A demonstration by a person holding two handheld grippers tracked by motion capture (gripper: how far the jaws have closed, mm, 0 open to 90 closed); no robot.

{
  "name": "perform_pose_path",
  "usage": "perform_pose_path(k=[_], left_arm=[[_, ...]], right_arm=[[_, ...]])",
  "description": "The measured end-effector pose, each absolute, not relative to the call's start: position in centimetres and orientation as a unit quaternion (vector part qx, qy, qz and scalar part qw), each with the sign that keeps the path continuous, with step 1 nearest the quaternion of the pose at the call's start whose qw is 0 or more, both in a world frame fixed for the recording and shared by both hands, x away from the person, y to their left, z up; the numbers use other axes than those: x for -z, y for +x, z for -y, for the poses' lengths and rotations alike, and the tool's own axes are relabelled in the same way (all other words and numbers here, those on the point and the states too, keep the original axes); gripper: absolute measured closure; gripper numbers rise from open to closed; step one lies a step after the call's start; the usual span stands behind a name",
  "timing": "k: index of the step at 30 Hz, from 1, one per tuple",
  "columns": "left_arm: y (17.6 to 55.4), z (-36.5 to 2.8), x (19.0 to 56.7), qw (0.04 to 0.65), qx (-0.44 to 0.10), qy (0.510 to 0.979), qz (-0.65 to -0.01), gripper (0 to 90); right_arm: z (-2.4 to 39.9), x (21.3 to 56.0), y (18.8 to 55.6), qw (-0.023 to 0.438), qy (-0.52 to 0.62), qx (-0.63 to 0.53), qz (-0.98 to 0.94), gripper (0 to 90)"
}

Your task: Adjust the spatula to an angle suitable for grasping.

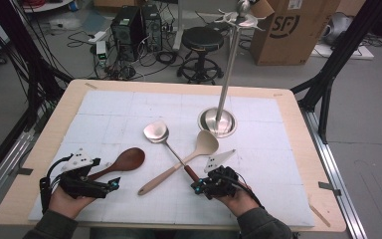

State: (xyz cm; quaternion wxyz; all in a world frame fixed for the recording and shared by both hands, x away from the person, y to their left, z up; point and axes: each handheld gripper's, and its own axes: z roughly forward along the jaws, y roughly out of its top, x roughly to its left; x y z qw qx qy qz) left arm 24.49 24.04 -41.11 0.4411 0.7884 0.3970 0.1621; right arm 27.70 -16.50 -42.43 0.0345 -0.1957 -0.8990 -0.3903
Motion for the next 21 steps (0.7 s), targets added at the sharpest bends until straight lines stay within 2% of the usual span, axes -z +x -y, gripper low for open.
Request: perform_pose_path(k=[21], left_arm=[[24.5,-24.0,41.1,0.441,-0.162,0.788,-0.397,2.0]], right_arm=[[18.3,42.1,28.1,0.020,-0.218,0.390,0.894,89.6]])
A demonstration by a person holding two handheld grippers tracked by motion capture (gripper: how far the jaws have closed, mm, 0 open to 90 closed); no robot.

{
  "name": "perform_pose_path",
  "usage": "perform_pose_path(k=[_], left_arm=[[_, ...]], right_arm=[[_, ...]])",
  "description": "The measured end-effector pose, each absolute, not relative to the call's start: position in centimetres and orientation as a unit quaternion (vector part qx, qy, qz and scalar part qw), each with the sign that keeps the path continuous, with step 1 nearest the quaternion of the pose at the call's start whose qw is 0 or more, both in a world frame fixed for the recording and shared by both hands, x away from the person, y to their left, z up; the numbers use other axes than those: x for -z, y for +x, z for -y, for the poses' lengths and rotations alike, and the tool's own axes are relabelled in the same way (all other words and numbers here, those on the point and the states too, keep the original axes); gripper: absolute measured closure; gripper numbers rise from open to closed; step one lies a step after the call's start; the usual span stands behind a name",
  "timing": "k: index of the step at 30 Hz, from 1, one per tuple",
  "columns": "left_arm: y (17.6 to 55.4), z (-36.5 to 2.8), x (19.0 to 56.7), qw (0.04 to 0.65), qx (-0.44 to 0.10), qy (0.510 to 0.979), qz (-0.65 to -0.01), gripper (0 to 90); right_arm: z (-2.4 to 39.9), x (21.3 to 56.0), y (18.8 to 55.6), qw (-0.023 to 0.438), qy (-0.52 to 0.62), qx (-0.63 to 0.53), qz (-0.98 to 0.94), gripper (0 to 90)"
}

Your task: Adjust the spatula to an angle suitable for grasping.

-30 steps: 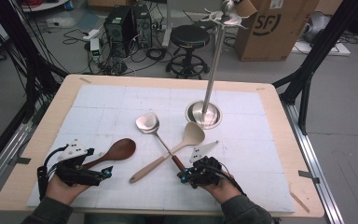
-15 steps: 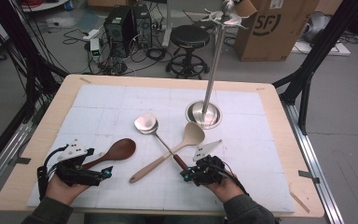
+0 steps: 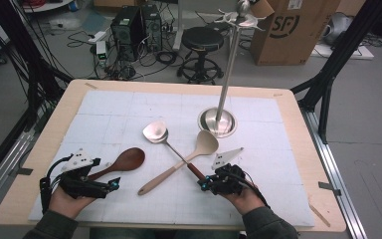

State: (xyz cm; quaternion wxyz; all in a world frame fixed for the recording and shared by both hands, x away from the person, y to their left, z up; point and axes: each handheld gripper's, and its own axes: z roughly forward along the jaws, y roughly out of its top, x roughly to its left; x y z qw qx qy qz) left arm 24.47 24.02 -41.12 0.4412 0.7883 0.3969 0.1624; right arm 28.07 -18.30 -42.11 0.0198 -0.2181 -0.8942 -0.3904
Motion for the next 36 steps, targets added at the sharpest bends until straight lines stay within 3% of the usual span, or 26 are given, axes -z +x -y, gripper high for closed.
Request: perform_pose_path(k=[36], left_arm=[[24.5,-24.1,41.1,0.443,-0.161,0.787,-0.397,2.0]], right_arm=[[20.6,42.0,29.0,-0.007,-0.259,0.383,0.887,89.7]])
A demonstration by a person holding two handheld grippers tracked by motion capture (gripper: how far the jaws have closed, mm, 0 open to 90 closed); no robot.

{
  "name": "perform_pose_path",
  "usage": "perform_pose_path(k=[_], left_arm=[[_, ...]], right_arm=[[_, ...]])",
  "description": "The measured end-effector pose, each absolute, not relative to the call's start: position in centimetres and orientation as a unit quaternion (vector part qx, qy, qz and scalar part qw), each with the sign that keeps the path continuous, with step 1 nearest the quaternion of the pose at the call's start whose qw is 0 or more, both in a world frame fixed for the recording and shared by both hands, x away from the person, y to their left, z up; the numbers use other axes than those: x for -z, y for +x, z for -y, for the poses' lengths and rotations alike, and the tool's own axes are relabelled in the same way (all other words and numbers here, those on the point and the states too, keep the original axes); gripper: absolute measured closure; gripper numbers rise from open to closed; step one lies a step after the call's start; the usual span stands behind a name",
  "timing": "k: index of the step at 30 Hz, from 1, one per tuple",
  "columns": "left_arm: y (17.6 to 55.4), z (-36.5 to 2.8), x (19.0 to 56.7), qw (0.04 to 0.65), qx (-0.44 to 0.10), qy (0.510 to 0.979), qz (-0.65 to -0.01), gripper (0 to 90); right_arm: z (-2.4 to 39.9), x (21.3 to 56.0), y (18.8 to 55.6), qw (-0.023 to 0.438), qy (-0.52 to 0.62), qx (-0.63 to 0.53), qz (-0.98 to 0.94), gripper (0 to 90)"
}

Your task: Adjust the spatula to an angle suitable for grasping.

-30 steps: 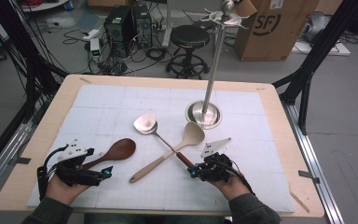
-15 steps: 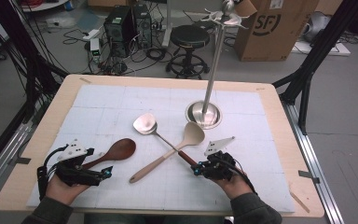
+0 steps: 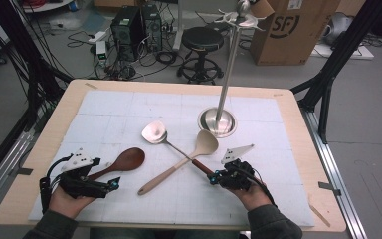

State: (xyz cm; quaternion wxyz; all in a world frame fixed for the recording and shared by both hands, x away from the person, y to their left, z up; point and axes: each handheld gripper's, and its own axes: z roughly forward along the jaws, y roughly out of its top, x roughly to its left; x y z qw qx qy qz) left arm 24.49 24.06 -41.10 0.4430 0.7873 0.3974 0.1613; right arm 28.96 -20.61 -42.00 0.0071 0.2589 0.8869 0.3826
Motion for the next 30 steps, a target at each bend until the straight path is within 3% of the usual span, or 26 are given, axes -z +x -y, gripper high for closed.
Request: perform_pose_path(k=[19,30], left_arm=[[24.49,-24.05,41.10,0.443,-0.161,0.788,-0.396,2.0],[24.51,-24.04,41.07,0.443,-0.161,0.788,-0.396,2.0]], right_arm=[[21.34,42.04,29.38,0.018,0.273,-0.382,-0.883,89.6],[21.33,41.15,29.20,0.040,0.274,-0.410,-0.869,80.8]])
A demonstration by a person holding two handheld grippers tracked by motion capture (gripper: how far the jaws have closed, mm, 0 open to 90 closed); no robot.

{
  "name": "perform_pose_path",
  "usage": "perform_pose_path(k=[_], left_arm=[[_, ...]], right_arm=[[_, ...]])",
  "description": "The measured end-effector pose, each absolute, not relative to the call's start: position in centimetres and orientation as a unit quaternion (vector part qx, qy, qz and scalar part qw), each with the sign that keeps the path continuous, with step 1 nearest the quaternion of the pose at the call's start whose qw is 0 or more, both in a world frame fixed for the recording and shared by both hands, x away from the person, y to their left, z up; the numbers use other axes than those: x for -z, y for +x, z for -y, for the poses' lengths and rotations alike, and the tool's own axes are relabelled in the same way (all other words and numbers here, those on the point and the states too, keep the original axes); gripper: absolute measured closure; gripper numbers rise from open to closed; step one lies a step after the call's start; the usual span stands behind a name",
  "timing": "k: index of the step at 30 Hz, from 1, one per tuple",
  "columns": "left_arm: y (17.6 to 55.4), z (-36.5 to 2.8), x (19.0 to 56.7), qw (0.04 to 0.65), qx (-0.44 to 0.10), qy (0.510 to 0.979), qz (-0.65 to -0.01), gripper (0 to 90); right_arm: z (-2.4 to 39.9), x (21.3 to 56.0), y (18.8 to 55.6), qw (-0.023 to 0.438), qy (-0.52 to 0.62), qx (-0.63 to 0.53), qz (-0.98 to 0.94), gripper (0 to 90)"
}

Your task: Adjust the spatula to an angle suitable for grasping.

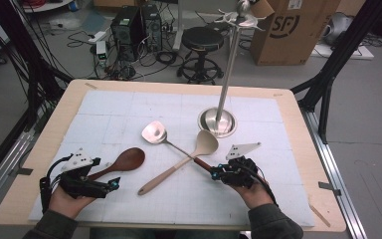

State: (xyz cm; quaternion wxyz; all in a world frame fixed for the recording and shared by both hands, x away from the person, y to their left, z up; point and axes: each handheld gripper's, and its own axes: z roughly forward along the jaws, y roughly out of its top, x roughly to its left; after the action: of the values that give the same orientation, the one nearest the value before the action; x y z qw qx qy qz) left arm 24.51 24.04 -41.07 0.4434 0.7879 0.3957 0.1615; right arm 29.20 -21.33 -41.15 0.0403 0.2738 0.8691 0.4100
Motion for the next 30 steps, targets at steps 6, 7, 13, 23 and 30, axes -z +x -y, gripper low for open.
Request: perform_pose_path(k=[6,7,13,23,30], left_arm=[[24.5,-24.0,41.1,0.444,-0.160,0.788,-0.395,2.0],[24.5,-24.0,41.1,0.444,-0.160,0.788,-0.395,2.0],[24.5,-24.0,41.1,0.442,-0.160,0.790,-0.394,2.0],[24.5,-23.9,41.1,0.443,-0.160,0.789,-0.394,2.0],[24.5,-23.9,41.1,0.442,-0.161,0.790,-0.394,2.0]], right_arm=[[21.5,41.2,29.5,0.052,0.285,-0.409,-0.865,71.1],[21.5,41.3,29.5,0.054,0.288,-0.408,-0.865,70.0],[21.5,41.7,29.8,0.057,0.303,-0.402,-0.862,60.9],[20.9,42.8,30.2,0.063,0.307,-0.376,-0.872,54.9],[20.2,43.3,30.2,0.060,0.306,-0.361,-0.879,56.9]])
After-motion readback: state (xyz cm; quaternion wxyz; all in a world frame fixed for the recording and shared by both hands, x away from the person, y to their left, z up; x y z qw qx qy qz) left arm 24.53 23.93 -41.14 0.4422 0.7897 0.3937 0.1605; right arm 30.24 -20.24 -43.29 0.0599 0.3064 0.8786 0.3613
